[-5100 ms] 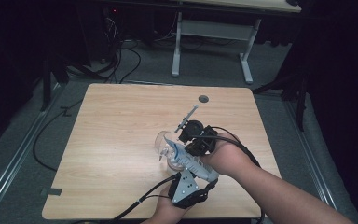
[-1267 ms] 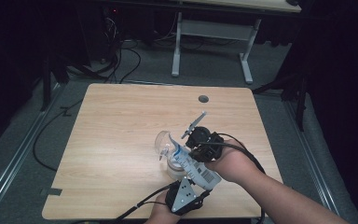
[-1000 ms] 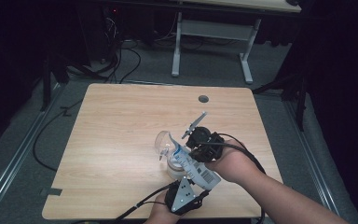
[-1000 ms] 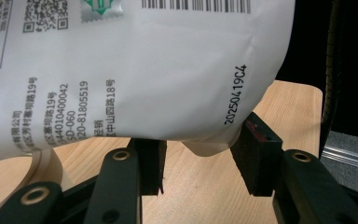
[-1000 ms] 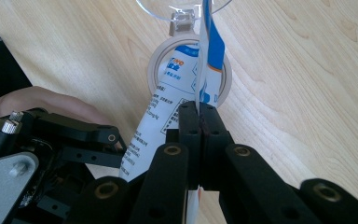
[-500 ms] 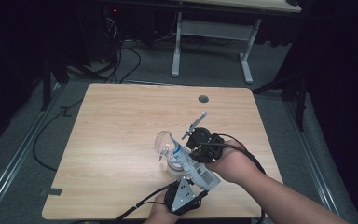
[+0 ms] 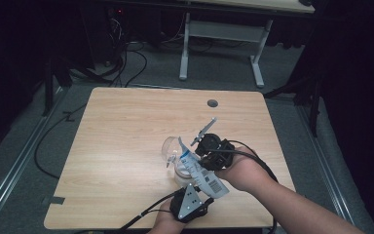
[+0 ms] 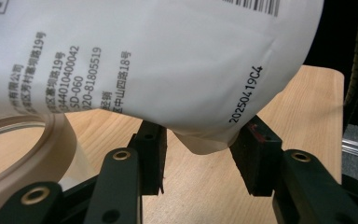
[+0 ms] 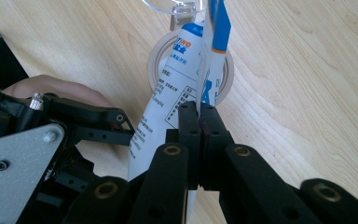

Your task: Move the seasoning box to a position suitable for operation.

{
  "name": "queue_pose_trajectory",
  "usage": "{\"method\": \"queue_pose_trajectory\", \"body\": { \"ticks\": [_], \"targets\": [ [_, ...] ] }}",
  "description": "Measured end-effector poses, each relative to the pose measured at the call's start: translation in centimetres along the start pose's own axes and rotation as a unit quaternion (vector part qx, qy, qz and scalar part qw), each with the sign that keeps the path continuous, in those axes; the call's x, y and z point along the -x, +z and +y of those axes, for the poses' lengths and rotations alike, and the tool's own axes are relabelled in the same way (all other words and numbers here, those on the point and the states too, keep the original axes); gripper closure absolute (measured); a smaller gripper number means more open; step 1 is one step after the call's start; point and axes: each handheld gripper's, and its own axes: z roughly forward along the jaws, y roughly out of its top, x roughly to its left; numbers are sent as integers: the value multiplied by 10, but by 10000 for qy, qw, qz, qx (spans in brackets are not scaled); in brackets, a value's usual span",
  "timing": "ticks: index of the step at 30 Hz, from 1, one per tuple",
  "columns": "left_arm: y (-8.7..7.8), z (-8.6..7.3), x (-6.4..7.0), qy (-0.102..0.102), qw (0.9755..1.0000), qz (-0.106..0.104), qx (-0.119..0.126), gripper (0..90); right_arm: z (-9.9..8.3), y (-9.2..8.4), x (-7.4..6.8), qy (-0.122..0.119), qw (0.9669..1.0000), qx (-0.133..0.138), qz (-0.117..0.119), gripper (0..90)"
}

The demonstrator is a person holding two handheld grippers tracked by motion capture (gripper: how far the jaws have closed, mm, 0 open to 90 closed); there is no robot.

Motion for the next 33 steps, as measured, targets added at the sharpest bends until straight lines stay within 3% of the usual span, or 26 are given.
{"method": "queue_pose_trajectory", "body": {
  "ticks": [14, 33],
  "targets": [
    [3, -7, -5, -11, 9999, 120, -82, 574, -1, 0, 0, 20, 10000, -15, -2, 899],
    [2, -11, -5, 146, 9995, 191, -228, 522, 0, -4, 3, 92, 9999, 89, 2, 900]
  ]
}}
